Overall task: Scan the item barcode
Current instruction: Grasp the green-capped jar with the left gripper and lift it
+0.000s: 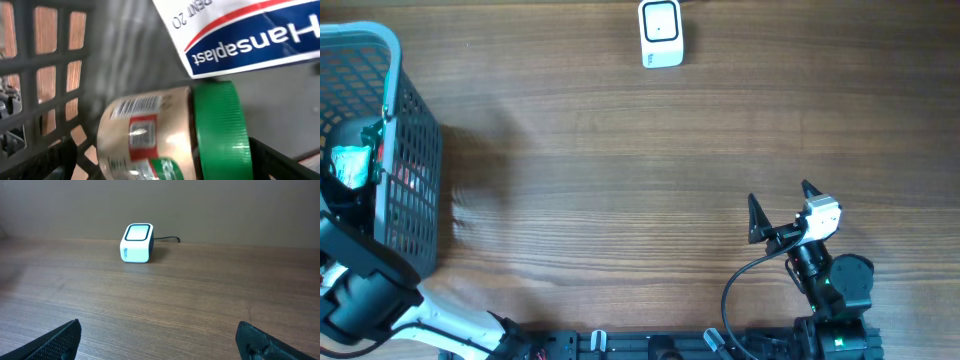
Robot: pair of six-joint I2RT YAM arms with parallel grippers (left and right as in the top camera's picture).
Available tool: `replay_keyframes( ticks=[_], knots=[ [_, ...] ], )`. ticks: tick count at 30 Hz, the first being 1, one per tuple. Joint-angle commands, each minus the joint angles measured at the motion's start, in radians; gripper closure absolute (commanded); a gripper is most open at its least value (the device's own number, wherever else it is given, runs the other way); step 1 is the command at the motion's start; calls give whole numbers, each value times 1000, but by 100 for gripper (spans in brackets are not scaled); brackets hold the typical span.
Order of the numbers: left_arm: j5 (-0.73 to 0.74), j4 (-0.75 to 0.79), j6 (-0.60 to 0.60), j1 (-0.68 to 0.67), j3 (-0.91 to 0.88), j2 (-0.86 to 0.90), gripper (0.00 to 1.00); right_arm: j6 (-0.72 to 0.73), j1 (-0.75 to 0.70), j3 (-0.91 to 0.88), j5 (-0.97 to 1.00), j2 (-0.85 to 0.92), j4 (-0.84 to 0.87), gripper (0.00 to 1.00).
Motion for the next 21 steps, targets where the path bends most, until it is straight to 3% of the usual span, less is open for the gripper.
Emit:
replay_keyframes(
  ticks=[1, 10, 14, 18, 21],
  knots=[
    [0, -4, -159, 4, 6, -28, 0, -7, -4, -1, 6, 0, 6, 0],
    [0, 130, -193, 4, -153, -24, 0, -6, -4, -1, 7, 0, 6, 0],
    [0, 224, -134, 4, -222, -24, 0, -7, -4, -1, 6, 0, 6, 0],
    [12, 225, -100, 3, -224, -24, 1, -7, -4, -1, 7, 0, 6, 0],
    [20, 226, -73, 3, -224, -24, 13, -6, -4, -1, 6, 0, 6, 0]
  ],
)
